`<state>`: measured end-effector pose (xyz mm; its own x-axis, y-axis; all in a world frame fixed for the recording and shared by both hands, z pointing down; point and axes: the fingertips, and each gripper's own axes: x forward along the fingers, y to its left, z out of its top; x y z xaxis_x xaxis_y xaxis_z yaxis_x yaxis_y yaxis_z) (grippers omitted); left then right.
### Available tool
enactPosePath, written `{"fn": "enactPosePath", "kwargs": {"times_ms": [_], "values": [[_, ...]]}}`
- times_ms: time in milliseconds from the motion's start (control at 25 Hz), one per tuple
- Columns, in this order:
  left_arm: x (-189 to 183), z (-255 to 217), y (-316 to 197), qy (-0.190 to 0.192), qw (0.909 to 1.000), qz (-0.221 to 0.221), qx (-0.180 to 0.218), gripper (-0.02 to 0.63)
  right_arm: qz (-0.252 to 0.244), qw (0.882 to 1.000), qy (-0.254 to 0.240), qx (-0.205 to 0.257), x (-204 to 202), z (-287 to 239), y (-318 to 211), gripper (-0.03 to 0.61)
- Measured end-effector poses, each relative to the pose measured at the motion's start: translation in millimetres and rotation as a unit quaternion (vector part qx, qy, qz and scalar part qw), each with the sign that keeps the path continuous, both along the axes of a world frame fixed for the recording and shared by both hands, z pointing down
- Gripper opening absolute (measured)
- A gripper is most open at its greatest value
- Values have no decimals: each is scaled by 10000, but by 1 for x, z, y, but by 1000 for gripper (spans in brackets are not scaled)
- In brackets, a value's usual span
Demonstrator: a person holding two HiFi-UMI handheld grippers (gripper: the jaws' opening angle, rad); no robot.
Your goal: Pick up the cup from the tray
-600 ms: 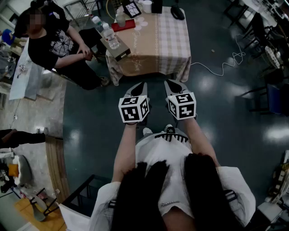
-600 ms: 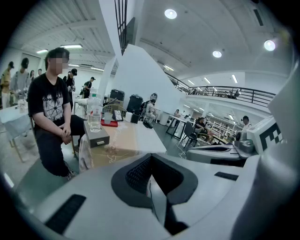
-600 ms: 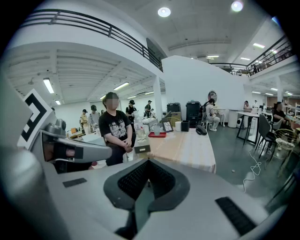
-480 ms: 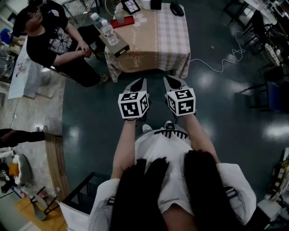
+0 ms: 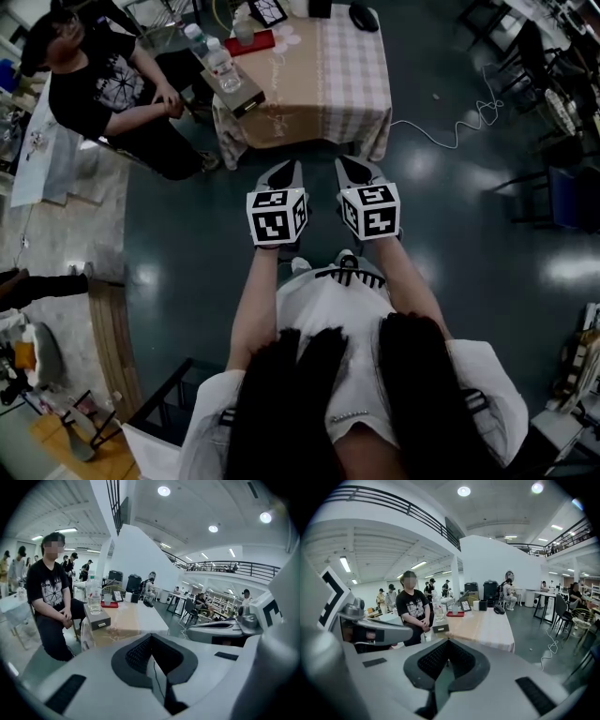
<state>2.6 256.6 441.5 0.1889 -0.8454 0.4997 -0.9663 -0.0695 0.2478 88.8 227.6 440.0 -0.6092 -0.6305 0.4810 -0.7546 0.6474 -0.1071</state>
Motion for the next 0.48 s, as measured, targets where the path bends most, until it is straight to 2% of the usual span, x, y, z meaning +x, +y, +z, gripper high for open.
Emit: {"fn": "enactPosePath", "kwargs": {"times_ms": [160, 440, 480], "values": [[-8, 2, -1, 101, 9999, -40, -12, 5, 90, 9997, -237, -67, -5, -3, -1, 6], [-25, -6, 1, 15, 9999, -127, -1, 5, -135, 9996, -218, 75, -18, -14, 5, 11], [-27, -7, 1, 35, 9999, -154, -5, 5, -139, 9996, -243, 83, -20, -14, 5, 35]]}}
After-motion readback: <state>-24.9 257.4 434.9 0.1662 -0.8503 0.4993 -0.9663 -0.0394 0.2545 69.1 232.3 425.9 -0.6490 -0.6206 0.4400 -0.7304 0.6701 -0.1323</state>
